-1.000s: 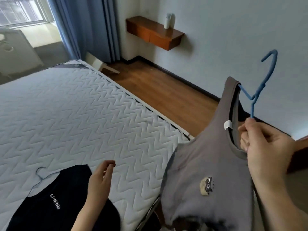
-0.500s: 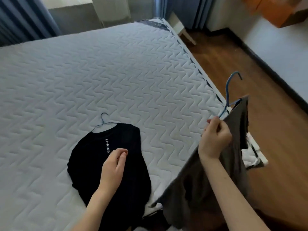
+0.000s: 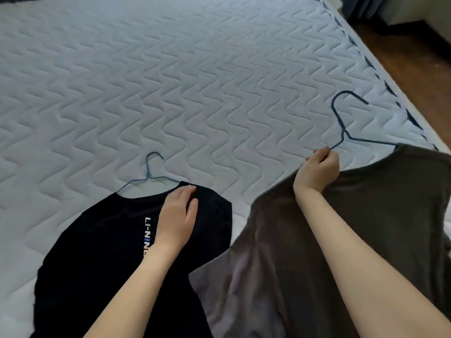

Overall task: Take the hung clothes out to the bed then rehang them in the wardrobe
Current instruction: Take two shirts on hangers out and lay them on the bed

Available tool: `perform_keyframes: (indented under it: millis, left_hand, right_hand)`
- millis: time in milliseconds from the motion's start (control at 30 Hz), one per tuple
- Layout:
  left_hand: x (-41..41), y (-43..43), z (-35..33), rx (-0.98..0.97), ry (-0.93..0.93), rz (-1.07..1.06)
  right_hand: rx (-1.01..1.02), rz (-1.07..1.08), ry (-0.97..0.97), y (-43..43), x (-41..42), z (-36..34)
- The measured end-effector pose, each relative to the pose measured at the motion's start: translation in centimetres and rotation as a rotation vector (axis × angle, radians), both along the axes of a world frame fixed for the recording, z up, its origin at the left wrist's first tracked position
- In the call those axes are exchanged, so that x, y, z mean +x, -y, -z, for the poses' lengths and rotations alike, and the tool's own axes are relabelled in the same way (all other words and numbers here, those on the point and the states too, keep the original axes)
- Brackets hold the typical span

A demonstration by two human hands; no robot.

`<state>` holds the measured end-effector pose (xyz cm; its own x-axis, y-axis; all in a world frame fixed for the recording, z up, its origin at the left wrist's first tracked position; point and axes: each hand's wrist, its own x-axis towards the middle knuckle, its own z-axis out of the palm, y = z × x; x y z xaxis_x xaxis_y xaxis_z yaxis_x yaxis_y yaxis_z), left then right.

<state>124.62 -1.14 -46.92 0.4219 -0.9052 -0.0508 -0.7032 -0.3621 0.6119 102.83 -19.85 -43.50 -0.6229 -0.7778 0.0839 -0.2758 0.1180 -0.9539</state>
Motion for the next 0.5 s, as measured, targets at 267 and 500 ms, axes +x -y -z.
perform_keyframes:
  millis: [267,500]
  left_hand:
    - [0.5,1.6,11.1,-0.033,0.302,0.04]
    - [0.3,1.8,11.6,-0.083,0.374,-0.003]
  right_hand:
    - [0.277,-0.157,-0.144,2.0,0.1,12.0]
    - [0.297,-0.155,-0.44,2.8,0.6,14.1]
